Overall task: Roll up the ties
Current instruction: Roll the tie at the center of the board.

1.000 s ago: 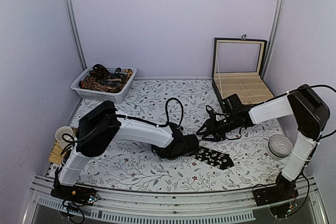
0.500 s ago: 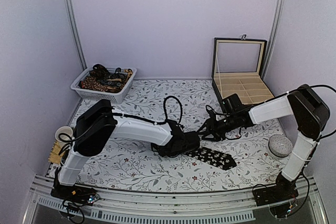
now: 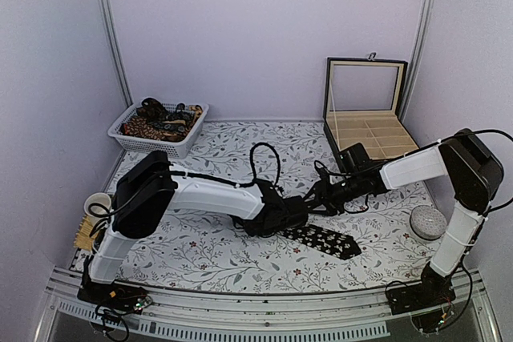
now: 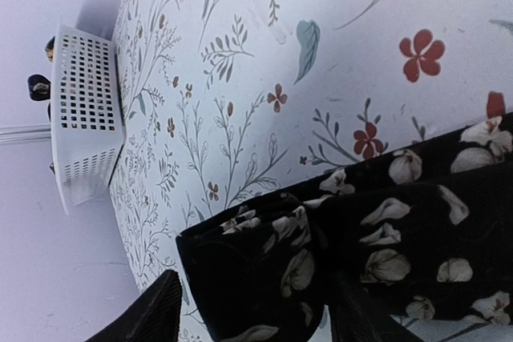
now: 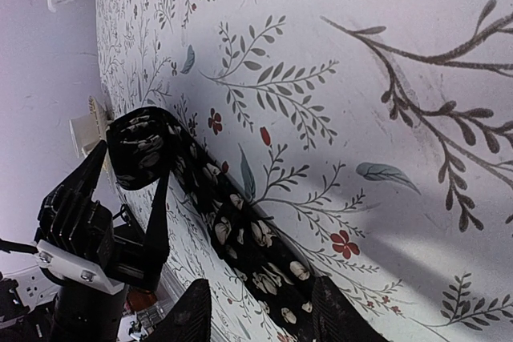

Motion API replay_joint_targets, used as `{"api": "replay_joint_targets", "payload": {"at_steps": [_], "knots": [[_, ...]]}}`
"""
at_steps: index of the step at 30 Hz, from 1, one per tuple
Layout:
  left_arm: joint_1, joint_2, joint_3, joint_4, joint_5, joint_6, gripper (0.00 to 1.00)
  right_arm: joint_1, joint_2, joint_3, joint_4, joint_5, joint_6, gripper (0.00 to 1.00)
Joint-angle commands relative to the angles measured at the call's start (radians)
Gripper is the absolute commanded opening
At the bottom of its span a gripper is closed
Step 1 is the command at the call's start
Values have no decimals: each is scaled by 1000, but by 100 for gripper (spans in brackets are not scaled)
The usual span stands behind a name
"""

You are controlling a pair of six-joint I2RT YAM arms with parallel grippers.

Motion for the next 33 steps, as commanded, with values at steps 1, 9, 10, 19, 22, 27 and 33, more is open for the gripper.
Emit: {"api": "replay_joint_targets", "payload": {"at_steps": [1, 9, 10, 19, 22, 27, 33], "knots": [[5, 8, 20, 24, 17, 13, 63, -4, -77, 3, 16, -11, 6, 42], [0, -101, 25, 167, 92, 90, 78, -4, -68, 5, 24, -11, 8, 42], [1, -114, 33, 179, 105, 100, 81, -4, -68, 6, 22, -9, 8, 42], [31, -313, -45, 301, 317, 89, 100, 63, -32, 83, 13, 7, 23, 42], [99, -452, -175, 359, 409, 37, 100, 108, 6, 142, 6, 19, 35, 42], [268, -684, -451, 540, 627, -12, 99, 190, 82, 253, 3, 51, 64, 43], [424, -782, -644, 680, 807, -32, 67, 261, 224, 372, 23, 62, 118, 44]]}}
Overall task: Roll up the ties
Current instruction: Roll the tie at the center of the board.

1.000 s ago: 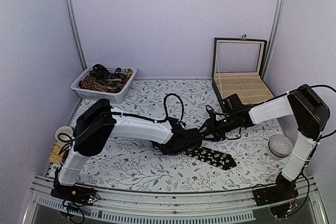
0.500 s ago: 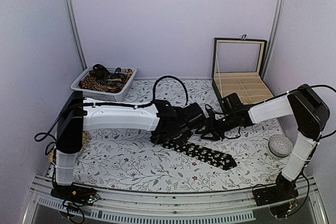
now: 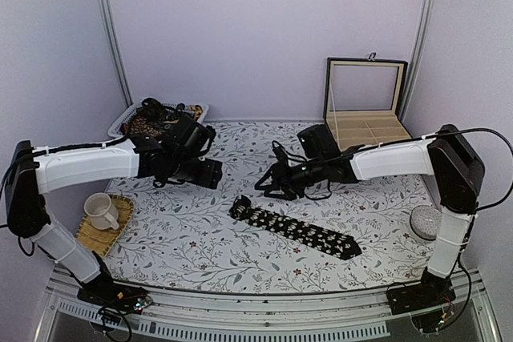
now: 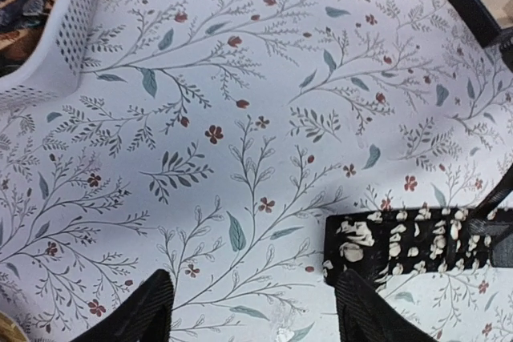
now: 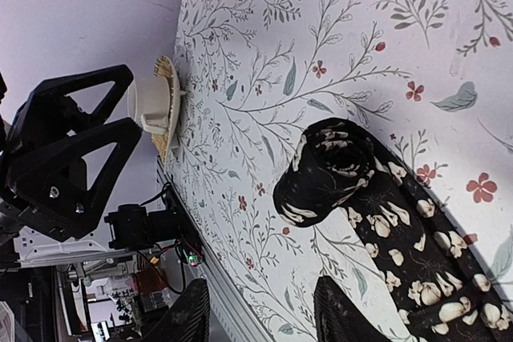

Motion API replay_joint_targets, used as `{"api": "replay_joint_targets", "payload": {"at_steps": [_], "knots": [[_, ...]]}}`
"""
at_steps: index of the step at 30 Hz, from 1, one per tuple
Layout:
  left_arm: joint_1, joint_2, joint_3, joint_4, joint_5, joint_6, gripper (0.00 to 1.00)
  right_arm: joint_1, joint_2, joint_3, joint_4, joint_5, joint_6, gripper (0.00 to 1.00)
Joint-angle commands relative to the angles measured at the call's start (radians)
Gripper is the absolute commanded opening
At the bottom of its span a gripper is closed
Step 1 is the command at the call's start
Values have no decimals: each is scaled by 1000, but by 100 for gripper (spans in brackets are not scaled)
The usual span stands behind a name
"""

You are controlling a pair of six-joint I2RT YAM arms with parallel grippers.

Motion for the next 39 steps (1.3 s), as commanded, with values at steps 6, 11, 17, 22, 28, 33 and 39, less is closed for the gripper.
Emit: {"api": "replay_joint_targets", "payload": {"at_steps": [6, 11, 17, 22, 28, 33, 39], "knots": [[98, 42, -136, 226, 303, -15, 56, 57, 236, 145, 13, 25, 88, 43], [109, 103, -140, 284, 376, -3, 48, 57, 268, 183, -24, 42, 83, 43], [112, 156, -126, 295, 399, 6, 43, 59, 307, 193, -24, 22, 91, 43], [113, 190, -122, 306, 417, 9, 40, 64, 318, 193, -23, 16, 91, 43], [112, 227, -122, 327, 450, 8, 35, 70, 354, 196, 14, -13, 119, 42], [110, 244, -126, 342, 474, 6, 33, 75, 373, 201, 36, -30, 137, 41], [104, 260, -124, 362, 518, 2, 31, 76, 383, 185, 89, -61, 172, 39]]}}
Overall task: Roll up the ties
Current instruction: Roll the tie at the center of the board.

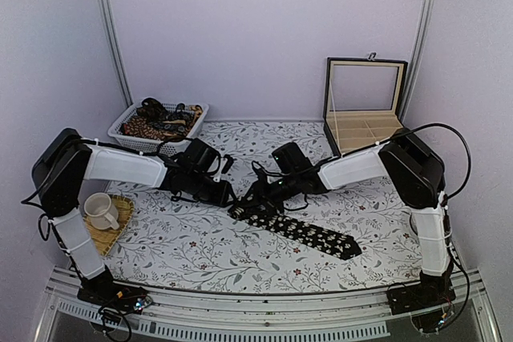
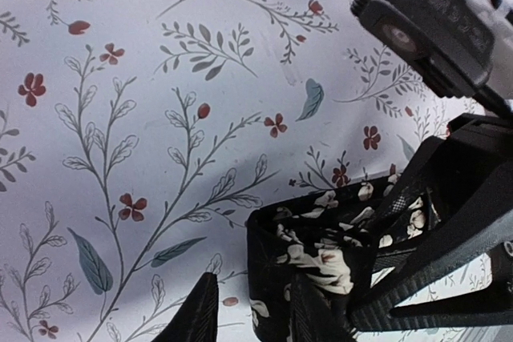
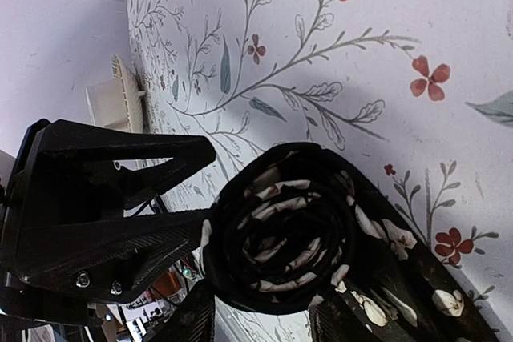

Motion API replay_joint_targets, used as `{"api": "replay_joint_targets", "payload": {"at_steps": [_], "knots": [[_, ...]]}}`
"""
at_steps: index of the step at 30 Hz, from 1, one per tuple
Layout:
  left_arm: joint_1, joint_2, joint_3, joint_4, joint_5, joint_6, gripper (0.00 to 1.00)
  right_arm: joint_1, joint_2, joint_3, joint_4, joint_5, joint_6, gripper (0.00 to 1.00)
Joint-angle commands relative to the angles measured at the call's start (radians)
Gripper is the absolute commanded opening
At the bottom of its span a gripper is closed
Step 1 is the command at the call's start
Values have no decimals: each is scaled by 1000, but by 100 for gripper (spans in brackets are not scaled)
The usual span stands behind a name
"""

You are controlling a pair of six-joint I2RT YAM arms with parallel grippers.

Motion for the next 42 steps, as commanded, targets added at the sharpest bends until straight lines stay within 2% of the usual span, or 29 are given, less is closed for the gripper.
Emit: {"api": "replay_joint_targets", "payload": {"at_steps": [1, 4, 14, 21, 23, 33, 37, 42], "knots": [[1, 27, 5, 44, 56, 4, 30, 9, 81, 3, 63, -29, 36, 39], [-8, 32, 5, 48, 69, 1, 29, 9, 82, 1, 59, -27, 36, 38], [-20, 12, -6, 47, 66, -12, 29, 3, 125, -15, 51, -32, 32, 24], [-19, 5, -13, 36, 58, -11, 32, -15, 118, -32, 2, 22, -12, 23], [-17, -4, -18, 35, 55, -10, 36, -21, 126, -26, -21, 30, -35, 23], [29, -78, -85, 73, 112, 14, 70, -33, 192, -13, -73, 29, -95, 22], [48, -122, -82, 31, 80, 148, 88, -42, 211, -12, -79, 26, -108, 21], [67, -129, -10, -122, 58, 441, 98, -55, 217, -8, -81, 15, -115, 21]]}}
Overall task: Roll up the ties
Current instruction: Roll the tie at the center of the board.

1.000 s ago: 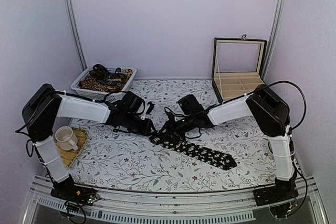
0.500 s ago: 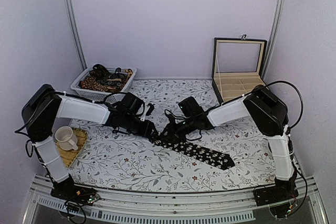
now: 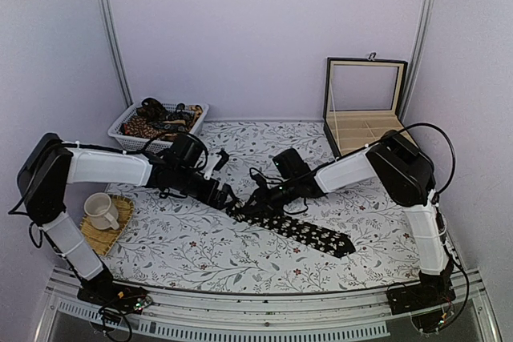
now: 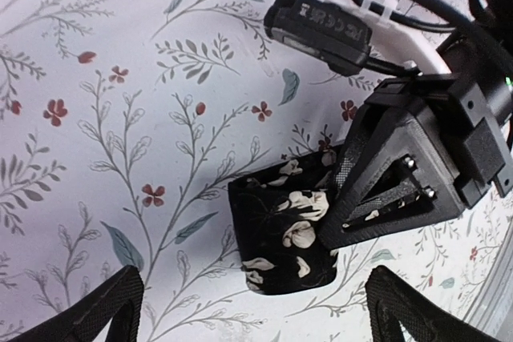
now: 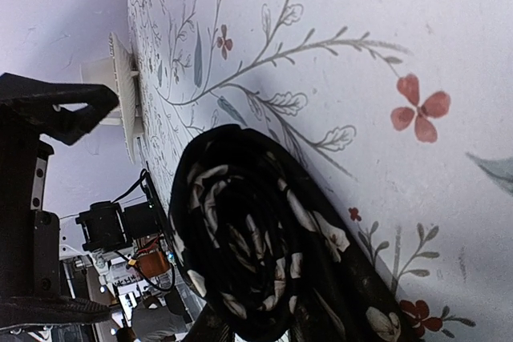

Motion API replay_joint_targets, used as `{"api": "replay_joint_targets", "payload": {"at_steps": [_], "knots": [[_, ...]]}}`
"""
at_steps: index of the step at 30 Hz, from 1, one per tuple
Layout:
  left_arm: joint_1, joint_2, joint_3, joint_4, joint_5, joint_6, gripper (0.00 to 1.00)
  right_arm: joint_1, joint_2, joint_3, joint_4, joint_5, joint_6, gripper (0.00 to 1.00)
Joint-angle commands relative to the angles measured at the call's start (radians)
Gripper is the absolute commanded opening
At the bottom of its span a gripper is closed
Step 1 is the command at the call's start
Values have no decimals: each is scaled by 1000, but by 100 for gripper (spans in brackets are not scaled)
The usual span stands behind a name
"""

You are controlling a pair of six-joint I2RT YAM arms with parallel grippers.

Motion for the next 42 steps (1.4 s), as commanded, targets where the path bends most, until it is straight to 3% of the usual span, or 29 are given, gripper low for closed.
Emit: {"api": "replay_joint_targets", "payload": {"at_steps": [1, 6, 13, 21, 25, 30, 33, 35, 37, 42], "knots": [[15, -17, 71, -141, -43, 320, 98, -22, 120, -24, -129, 93, -25, 21], [-19, -30, 55, -158, -54, 638, 98, -31, 122, -38, -113, 76, -26, 22], [-47, 32, 49, -132, -86, 775, 94, -41, 116, -53, -96, 59, -23, 22], [-99, 169, 74, -76, -190, 804, 88, -46, 114, -56, -86, 48, -21, 22], [-106, 185, 73, -23, -231, 788, 79, -47, 117, -50, -86, 46, -19, 22], [-106, 176, 51, 26, -208, 781, 77, -48, 118, -42, -92, 46, -20, 23], [-106, 185, 52, 35, -204, 770, 65, -47, 120, -34, -95, 45, -19, 23], [-107, 193, 57, 36, -204, 760, 63, -46, 122, -30, -98, 43, -19, 23], [-106, 201, 63, 36, -206, 750, 52, -48, 121, -27, -101, 43, -20, 25], [-112, 217, 76, 25, -215, 723, 43, -49, 113, -21, -108, 45, -19, 30]]}}
